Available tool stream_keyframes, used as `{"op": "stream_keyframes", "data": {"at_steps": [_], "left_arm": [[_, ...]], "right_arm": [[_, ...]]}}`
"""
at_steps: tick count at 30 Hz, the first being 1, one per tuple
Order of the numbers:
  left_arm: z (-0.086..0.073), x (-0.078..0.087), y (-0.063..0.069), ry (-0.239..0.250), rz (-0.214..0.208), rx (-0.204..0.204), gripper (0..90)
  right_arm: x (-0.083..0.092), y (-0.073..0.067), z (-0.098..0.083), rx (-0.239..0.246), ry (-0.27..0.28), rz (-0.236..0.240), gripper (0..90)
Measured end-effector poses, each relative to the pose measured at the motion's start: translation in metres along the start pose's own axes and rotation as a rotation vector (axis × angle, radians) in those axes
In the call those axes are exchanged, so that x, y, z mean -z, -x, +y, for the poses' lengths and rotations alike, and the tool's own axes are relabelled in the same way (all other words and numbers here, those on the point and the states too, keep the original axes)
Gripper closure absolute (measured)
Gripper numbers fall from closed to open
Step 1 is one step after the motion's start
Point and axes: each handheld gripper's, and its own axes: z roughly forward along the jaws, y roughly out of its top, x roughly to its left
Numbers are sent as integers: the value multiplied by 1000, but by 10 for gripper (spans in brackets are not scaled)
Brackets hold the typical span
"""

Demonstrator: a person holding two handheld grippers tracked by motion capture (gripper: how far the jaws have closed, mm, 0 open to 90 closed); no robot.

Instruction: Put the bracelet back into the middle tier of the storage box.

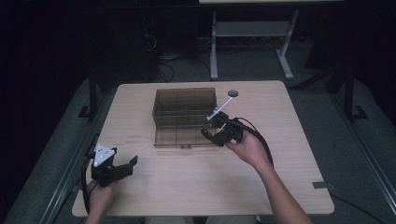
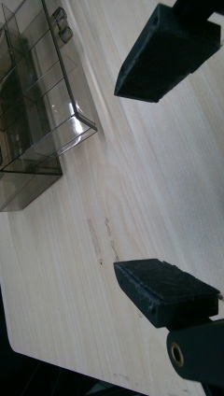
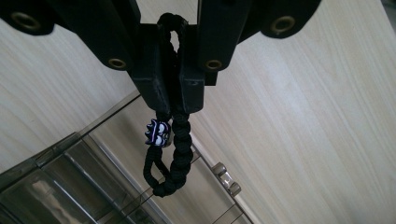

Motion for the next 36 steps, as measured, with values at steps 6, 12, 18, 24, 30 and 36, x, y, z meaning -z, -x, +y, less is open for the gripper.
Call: {"op": "stream_keyframes", "data": {"at_steps": [6,12,18,24,30,36], "left_arm": [[0,0,0,2,1,0,131],[0,0,-1,3,0,0,131],[0,0,-1,10,-1,0,131],[0,0,-1,8,-1,-1,131],[0,0,-1,9,-2,2,131],[0,1,-2,6,-1,8,131]], "right_arm": [[-3,0,9,1,0,3,816],[-10,1,17,2,-8,1,815],[-22,7,25,-3,-35,-8,816],[-35,13,27,-21,-66,-6,816],[-44,20,28,-34,-97,-8,815],[-53,24,30,-45,-120,-6,814]]}}
